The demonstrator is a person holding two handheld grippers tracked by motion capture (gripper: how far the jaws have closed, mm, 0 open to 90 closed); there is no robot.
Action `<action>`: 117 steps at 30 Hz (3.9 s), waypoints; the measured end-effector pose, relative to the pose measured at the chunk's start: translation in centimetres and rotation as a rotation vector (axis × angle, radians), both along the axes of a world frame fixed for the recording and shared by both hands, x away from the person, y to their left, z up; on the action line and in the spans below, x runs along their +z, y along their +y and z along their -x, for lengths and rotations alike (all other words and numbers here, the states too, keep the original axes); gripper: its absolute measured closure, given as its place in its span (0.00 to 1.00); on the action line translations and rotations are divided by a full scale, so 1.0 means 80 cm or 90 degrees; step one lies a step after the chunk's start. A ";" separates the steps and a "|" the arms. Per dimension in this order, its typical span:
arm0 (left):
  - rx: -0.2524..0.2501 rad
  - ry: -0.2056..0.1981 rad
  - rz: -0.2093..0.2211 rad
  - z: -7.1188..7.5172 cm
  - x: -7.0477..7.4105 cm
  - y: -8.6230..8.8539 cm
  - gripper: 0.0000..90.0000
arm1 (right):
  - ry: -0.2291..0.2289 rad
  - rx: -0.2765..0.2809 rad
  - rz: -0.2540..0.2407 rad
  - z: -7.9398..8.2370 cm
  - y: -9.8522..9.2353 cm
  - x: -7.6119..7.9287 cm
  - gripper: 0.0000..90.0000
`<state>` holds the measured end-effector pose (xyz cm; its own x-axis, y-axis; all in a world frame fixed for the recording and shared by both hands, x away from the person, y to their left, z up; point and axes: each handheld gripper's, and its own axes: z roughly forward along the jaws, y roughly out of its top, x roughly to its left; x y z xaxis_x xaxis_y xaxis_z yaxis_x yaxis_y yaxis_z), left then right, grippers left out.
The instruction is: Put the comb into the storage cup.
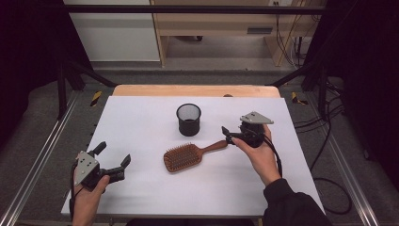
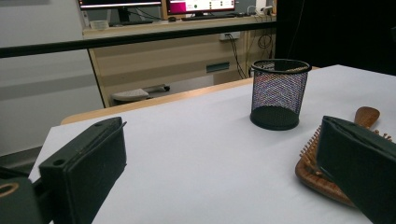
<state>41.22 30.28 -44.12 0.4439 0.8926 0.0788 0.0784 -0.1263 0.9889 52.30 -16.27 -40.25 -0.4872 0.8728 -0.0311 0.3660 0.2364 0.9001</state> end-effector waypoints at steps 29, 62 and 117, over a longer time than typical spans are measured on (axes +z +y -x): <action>-0.001 -0.008 -0.001 -0.001 0.002 0.002 0.02 | 0.119 0.010 0.073 -0.062 0.057 -0.038 0.31; 0.000 -0.008 -0.004 -0.001 0.002 0.003 0.02 | 0.249 0.135 0.205 -0.031 0.071 -0.071 1.00; -0.001 -0.004 -0.010 -0.001 0.002 0.004 0.02 | 0.269 0.223 0.195 0.036 0.088 -0.031 0.55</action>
<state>41.26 30.60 -43.98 0.4452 0.8904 0.0949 0.0724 -0.1415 0.9873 49.43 -9.24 -42.74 -0.7678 0.6407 0.0034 0.5292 0.6311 0.5672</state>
